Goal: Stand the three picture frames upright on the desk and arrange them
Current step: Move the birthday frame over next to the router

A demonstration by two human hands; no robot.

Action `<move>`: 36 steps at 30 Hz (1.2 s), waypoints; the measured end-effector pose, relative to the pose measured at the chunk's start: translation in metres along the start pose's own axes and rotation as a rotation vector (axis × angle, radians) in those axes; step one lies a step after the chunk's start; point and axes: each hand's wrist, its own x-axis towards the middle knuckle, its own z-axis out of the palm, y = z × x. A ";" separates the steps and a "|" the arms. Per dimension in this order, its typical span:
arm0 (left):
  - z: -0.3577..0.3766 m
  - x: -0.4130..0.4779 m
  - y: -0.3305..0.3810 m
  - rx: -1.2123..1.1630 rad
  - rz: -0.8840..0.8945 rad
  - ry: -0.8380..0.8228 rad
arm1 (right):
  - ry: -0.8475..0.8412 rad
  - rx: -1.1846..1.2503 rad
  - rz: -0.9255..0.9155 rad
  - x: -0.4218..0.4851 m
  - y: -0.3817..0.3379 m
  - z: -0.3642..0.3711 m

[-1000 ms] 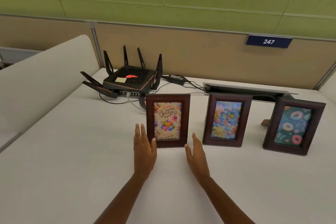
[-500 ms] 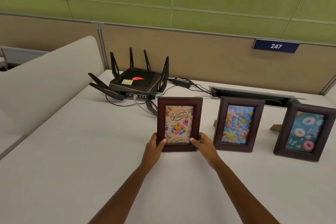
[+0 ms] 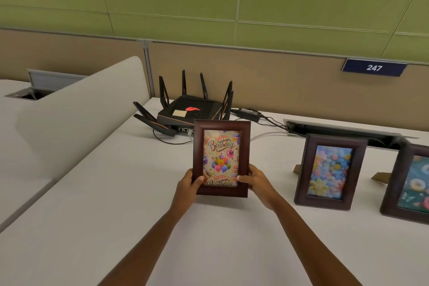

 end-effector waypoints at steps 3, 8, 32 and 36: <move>-0.021 0.003 -0.005 0.049 0.027 -0.010 | -0.039 0.044 -0.011 0.013 -0.007 0.020; -0.058 0.006 -0.015 0.093 0.057 0.040 | -0.079 0.110 -0.023 0.032 -0.012 0.058; -0.188 0.104 -0.073 -0.052 -0.070 0.433 | -0.309 -0.046 0.018 0.197 -0.080 0.216; -0.198 0.117 -0.087 -0.024 -0.088 0.453 | -0.357 -0.056 0.031 0.220 -0.076 0.228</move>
